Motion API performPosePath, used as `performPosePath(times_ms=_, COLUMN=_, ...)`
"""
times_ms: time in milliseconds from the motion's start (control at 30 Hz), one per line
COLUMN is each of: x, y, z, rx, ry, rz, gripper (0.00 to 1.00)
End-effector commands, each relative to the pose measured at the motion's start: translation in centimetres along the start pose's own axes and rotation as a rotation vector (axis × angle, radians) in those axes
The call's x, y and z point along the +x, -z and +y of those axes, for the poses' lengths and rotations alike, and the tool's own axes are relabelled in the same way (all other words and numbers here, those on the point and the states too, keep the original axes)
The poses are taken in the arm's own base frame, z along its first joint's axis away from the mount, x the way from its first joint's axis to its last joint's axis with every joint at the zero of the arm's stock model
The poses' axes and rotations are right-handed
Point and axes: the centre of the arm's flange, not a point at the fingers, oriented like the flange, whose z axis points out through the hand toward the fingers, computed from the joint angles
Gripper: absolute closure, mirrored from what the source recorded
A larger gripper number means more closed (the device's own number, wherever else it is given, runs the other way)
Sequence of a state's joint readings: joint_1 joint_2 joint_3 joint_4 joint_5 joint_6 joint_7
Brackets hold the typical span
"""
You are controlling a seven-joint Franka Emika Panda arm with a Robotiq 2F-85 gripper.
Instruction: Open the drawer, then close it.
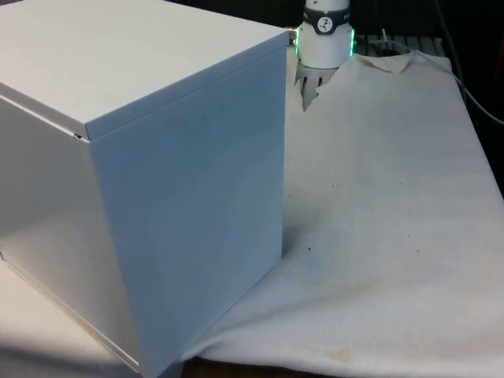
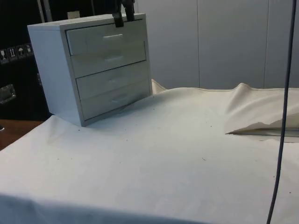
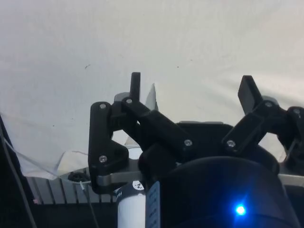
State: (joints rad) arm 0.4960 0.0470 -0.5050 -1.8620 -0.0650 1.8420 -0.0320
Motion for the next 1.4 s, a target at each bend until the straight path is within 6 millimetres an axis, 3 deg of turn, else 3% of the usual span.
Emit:
performPosePath(times_ms=0, x=-0.5, y=0.3, z=0.1, rx=-0.002, ry=0.009, rz=0.01, gripper=0.0)
performPosePath(times_ms=500, x=-2.3, y=1.0, z=0.4, rx=0.01, ry=0.074, rz=0.015, gripper=0.0)
performPosePath(times_ms=1367, x=-2.6, y=0.8, z=0.9, rx=0.015, ry=0.229, rz=0.012, gripper=0.0)
